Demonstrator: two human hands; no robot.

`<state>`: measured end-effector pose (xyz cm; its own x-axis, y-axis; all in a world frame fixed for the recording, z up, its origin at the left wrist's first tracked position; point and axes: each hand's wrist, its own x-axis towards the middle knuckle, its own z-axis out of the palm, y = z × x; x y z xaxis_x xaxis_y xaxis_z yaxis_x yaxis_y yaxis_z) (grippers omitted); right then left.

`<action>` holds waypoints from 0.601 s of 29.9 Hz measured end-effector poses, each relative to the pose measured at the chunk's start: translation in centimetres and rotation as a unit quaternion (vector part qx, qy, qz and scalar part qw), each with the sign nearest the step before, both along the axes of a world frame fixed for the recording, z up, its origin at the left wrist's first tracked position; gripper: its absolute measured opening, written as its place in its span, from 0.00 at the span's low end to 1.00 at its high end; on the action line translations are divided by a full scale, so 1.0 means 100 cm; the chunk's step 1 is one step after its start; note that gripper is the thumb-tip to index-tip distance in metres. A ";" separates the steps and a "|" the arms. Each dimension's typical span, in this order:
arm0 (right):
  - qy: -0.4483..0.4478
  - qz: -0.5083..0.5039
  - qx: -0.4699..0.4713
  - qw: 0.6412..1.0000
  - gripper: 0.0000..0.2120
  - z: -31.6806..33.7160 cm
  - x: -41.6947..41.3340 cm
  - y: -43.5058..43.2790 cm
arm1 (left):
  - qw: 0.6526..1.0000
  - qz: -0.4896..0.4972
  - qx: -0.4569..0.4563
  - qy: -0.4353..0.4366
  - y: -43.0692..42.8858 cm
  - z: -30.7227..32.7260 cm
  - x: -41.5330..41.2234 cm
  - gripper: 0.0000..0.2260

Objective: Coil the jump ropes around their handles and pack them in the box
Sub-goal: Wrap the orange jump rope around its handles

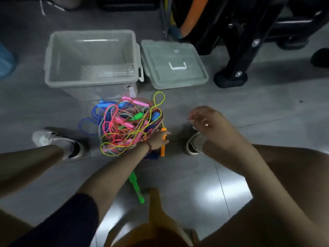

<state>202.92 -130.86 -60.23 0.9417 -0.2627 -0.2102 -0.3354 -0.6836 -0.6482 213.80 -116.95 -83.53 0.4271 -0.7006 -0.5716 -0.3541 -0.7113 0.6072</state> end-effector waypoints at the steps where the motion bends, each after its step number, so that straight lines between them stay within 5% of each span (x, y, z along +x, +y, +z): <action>1: 0.011 0.003 -0.008 1.000 0.06 -0.004 -0.003 -0.005 | 0.999 -0.015 0.037 -0.008 -0.007 -0.018 -0.005 0.21; 4: 0.032 0.042 -0.069 0.996 0.05 -0.022 0.003 -0.016 | 0.994 -0.035 0.104 -0.011 -0.019 -0.061 -0.014 0.25; 7: 0.019 0.049 -0.021 0.998 0.03 -0.037 0.011 -0.022 | 0.994 -0.004 0.111 -0.022 -0.020 -0.081 -0.015 0.24; 14: 0.023 -0.003 0.006 1.000 0.06 -0.058 0.011 -0.020 | 0.984 0.084 -0.133 -0.078 -0.024 0.007 0.004 0.19; 18: 0.009 -0.117 0.080 0.990 0.20 -0.050 0.021 -0.001 | 0.958 0.070 -0.259 -0.098 -0.009 0.091 0.017 0.21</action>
<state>204.98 -130.98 -65.25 0.8545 -0.4358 -0.2826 -0.4849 -0.4741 -0.7349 215.50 -117.80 -74.39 0.6011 -0.7968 -0.0624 -0.4210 -0.3820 0.8227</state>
